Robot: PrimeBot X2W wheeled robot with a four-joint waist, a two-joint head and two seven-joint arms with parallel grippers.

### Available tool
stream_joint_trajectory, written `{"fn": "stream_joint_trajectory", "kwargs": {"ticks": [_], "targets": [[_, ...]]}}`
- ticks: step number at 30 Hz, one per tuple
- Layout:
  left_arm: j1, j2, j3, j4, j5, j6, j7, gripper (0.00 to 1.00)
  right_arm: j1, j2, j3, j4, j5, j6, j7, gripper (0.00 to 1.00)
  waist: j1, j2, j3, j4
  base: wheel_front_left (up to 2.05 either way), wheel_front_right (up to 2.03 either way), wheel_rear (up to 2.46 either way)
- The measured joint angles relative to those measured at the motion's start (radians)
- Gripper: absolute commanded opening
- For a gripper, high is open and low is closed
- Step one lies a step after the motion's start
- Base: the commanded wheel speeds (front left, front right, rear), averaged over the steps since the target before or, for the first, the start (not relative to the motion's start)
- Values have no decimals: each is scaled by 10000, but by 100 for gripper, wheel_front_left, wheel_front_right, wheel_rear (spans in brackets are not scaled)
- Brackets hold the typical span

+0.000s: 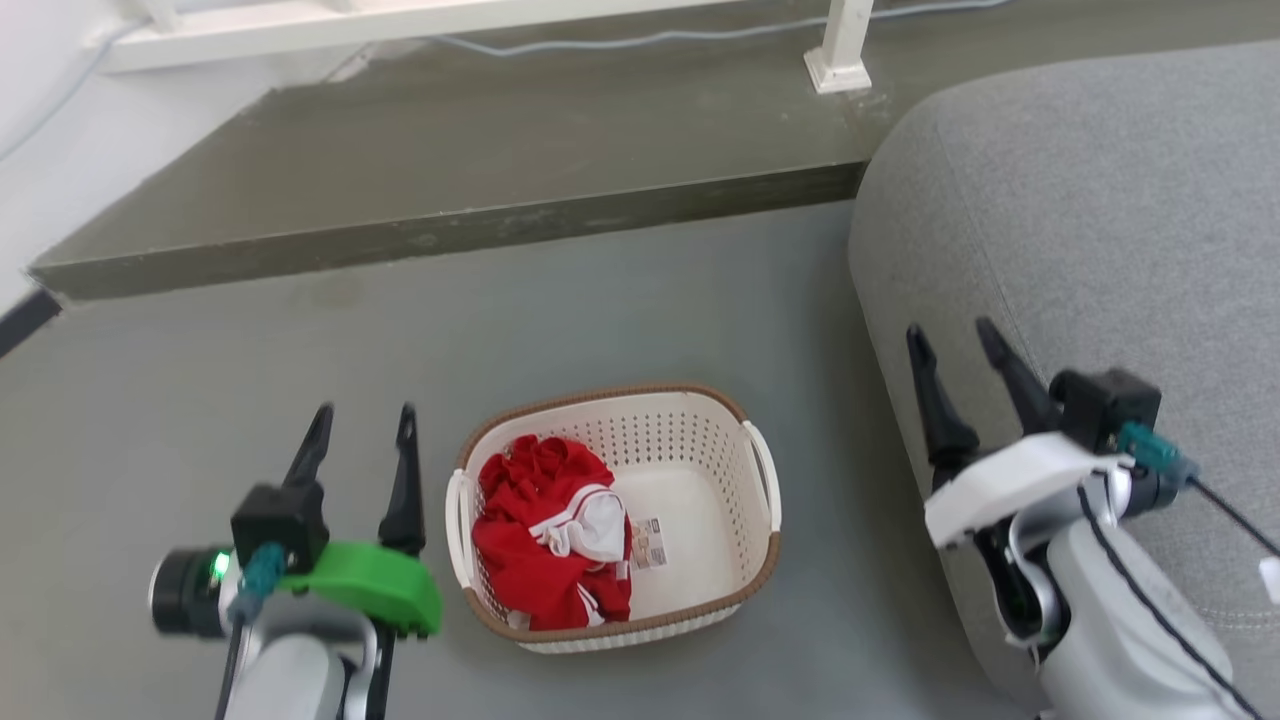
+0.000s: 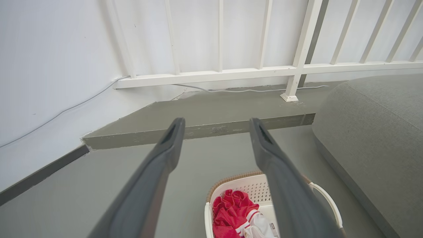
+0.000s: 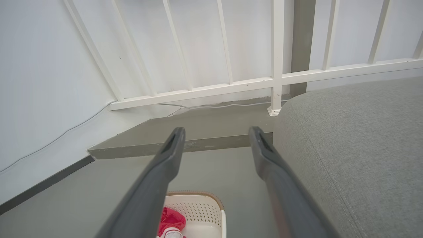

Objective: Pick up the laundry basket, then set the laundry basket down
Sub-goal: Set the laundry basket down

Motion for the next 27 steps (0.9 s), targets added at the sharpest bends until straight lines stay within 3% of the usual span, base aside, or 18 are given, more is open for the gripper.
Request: {"fn": "stream_joint_trajectory", "kwargs": {"ticks": [27], "targets": [[2401,-303,704,-1285,1003,42,0,100,1619,150,-71,-650,-368,-75,0,100,0,0,-511,214,0,0,0]]}}
